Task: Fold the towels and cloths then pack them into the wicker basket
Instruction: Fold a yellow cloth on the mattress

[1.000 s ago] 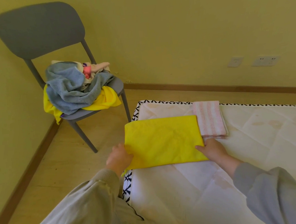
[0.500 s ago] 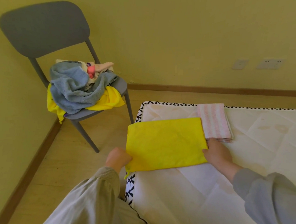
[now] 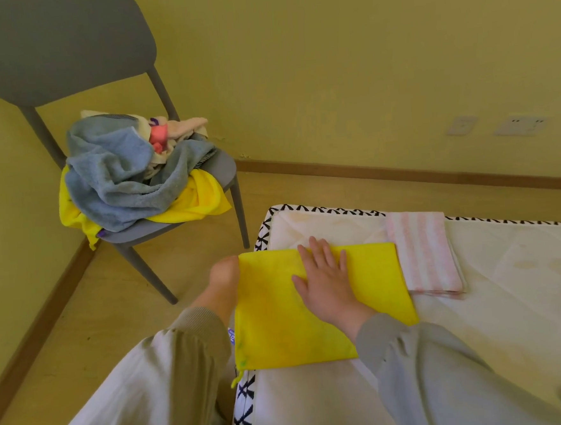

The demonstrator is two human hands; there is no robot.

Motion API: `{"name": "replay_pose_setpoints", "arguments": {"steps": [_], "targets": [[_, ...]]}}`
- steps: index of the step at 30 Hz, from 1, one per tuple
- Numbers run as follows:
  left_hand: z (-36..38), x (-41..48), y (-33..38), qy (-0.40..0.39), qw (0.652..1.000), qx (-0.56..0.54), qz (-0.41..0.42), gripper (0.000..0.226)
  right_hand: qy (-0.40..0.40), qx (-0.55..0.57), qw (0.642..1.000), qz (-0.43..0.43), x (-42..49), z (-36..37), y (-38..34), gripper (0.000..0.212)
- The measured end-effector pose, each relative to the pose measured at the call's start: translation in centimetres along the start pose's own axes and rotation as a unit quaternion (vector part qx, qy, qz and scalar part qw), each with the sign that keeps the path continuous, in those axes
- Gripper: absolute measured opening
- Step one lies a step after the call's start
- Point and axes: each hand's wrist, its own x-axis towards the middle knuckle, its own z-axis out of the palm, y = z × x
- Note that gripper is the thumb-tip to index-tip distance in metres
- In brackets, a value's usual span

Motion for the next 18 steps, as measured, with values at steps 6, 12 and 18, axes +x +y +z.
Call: {"name": "replay_pose_setpoints", "arguments": {"steps": [6, 12, 18], "targets": [[-0.7, -0.6, 1.0, -0.081, 0.996, 0.006, -0.028, 0.024, 0.016, -0.03, 0.999, -0.006, 0.1, 2.7, 0.5, 0.075], [-0.9, 0.4, 1.1, 0.022, 0.996, 0.057, 0.064, 0.024, 0.028, -0.031, 0.999, -0.013, 0.2, 3.0, 0.3, 0.073], [0.7, -0.5, -1.2, 0.134, 0.902, 0.318, 0.26, 0.019, 0.033, -0.034, 0.999, -0.01, 0.3, 3.1, 0.2, 0.072]]}}
